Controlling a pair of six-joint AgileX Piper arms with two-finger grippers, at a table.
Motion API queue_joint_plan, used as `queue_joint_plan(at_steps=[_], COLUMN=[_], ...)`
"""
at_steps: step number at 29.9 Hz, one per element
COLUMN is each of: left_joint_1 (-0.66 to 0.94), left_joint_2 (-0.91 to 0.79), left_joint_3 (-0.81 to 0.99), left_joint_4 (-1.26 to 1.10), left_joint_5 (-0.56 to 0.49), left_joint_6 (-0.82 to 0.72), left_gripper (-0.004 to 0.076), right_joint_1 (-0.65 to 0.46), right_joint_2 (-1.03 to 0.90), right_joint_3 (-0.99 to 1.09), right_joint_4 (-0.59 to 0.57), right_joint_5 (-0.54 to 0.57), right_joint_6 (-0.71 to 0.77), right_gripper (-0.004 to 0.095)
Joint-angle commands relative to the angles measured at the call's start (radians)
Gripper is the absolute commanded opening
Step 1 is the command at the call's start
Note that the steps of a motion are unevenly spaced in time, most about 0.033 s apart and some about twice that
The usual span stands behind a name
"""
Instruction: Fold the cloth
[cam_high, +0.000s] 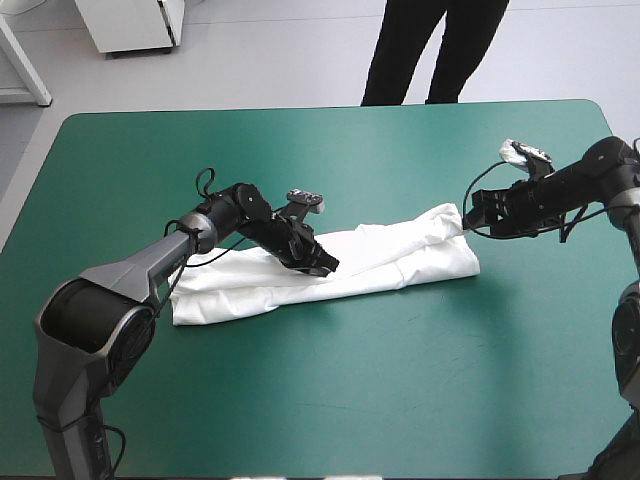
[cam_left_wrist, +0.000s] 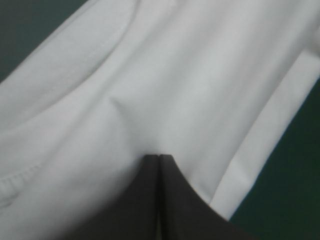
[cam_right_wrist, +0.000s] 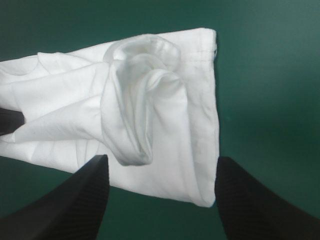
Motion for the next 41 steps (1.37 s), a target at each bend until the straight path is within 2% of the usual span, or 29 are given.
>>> queue_joint_plan(at_steps=[1, 6, 20, 31, 34, 41], left_joint_1=[-0.011, -0.011, -0.009, -0.002, 0.002, 0.002], left_joint_2=[-0.04, -0.04, -0.04, -0.04, -0.04, -0.039], left_joint_3=[-0.023, -0.023, -0.025, -0.109, -0.126, -0.139], left_joint_4=[0.001, 0.001, 0.051, 0.118, 0.135, 0.141], left_joint_5=[0.024, 0.037, 0.037, 0.06, 0.071, 0.072], left_joint_6=[-0.006, -0.009, -0.012, -0.042, -0.041, -0.044], left_gripper=[-0.0022, -0.0022, -0.0022, -0.0022, -0.0022, -0.0022], right_joint_1=[-0.01, -0.01, -0.006, 0.076, 0.095, 0.101], right_joint_2=[-0.002, 0.072, 0.157, 0.202, 0.205, 0.206], right_joint_3=[-0.076, -0.136, -0.13, -0.066, -0.066, -0.066], right_joint_4=[0.081, 0.085, 0.086, 0.094, 0.102, 0.104], right_joint_5=[0.034, 0.057, 0.068, 0.068, 0.068, 0.068], right_joint_6=[-0.025, -0.021, -0.013, -0.014, -0.014, -0.014], right_gripper=[0.0599, 0.0659, 0.0658, 0.0644, 0.0555, 0.0154])
